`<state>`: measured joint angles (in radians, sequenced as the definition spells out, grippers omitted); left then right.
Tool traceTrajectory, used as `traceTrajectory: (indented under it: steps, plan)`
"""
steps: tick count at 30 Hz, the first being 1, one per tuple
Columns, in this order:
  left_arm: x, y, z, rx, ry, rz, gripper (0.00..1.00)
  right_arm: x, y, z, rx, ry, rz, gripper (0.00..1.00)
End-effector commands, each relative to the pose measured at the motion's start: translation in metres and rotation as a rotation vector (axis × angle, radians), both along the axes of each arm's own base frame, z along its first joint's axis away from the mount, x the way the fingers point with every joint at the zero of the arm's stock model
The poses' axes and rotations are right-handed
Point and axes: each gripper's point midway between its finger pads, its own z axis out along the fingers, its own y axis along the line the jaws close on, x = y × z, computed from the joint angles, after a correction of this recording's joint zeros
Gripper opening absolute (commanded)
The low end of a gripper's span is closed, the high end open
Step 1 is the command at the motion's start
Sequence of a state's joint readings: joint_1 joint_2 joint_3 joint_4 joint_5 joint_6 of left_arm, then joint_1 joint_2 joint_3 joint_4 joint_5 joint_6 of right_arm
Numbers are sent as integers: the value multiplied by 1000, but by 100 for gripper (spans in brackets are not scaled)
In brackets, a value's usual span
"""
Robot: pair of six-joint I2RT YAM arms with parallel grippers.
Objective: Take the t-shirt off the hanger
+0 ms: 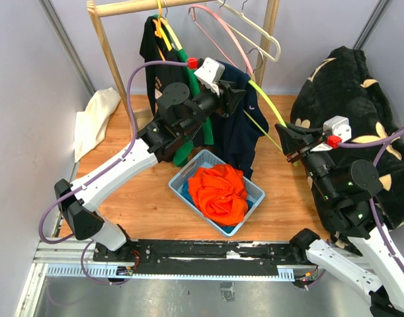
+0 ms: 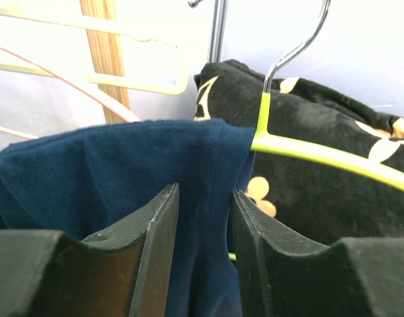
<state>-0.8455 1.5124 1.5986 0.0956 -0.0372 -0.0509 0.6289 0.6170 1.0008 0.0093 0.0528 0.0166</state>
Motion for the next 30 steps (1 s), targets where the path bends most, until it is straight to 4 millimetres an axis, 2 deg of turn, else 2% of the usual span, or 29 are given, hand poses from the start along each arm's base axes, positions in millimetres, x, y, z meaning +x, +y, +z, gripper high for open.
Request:
traceTrajectory:
  steps: [1, 6, 12, 16, 22, 25, 30]
  plan:
    - [5, 2, 30, -60, -49, 19, 43, -11, -6, 30, 59, -102, 6, 1]
    - [10, -2, 31, -58, -48, 27, 40, -11, -6, 29, 60, -100, 9, 1]
    - [12, -4, 32, -58, -42, 26, 13, -11, -7, 28, 60, -96, 7, 1]
    - [10, 0, 35, -64, -43, 33, 2, -10, -7, 26, 57, -91, 2, 1]
    - [16, 14, 37, -62, -37, 110, 1, -14, -11, 27, 60, -96, -6, 1]
    - [27, 23, 36, -46, -26, 186, 0, -18, -15, 27, 57, -99, -9, 1]
    - [45, 31, 46, -32, -26, 250, 0, -27, -20, 26, 47, -108, -6, 1]
